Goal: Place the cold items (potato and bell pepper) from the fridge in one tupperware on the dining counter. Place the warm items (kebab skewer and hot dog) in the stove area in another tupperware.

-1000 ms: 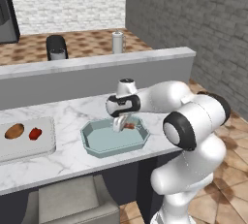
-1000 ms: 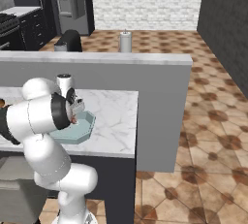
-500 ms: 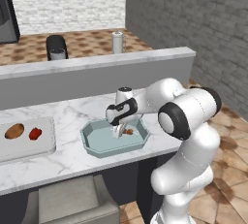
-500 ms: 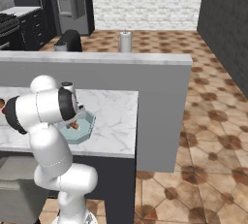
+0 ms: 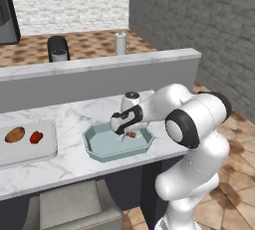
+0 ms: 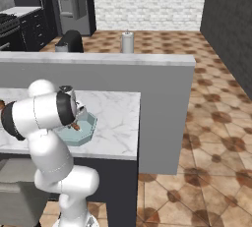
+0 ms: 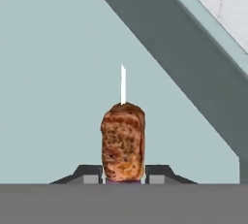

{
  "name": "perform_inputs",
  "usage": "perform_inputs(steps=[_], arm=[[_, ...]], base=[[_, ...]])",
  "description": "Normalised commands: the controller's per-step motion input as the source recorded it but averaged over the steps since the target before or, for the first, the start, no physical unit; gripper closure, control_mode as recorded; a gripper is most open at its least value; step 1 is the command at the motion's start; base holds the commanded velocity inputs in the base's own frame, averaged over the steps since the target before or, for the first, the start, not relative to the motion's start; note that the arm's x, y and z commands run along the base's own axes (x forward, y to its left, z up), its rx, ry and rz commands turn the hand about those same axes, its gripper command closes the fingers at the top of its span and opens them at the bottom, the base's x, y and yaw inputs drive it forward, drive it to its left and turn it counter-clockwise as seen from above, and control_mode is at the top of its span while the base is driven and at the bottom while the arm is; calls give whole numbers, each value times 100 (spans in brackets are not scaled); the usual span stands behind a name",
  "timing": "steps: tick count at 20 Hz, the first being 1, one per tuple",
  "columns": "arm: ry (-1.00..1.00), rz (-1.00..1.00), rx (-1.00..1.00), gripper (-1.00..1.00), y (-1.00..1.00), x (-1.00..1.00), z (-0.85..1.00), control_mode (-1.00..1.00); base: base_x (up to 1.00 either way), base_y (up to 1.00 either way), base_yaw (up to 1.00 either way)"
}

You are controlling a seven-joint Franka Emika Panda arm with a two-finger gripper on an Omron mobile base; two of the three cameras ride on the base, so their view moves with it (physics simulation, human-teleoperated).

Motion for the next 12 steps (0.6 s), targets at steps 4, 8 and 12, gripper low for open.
perform_inputs(steps=[4,8,12], arm=[[-20,0,5,-100,-1,1,22,-100],[-13,0,1,-100,0,20,15,-100],[-14,0,3,-100,-14,6,71,-100]], base=[[0,0,0],[0,0,0],[0,0,0]])
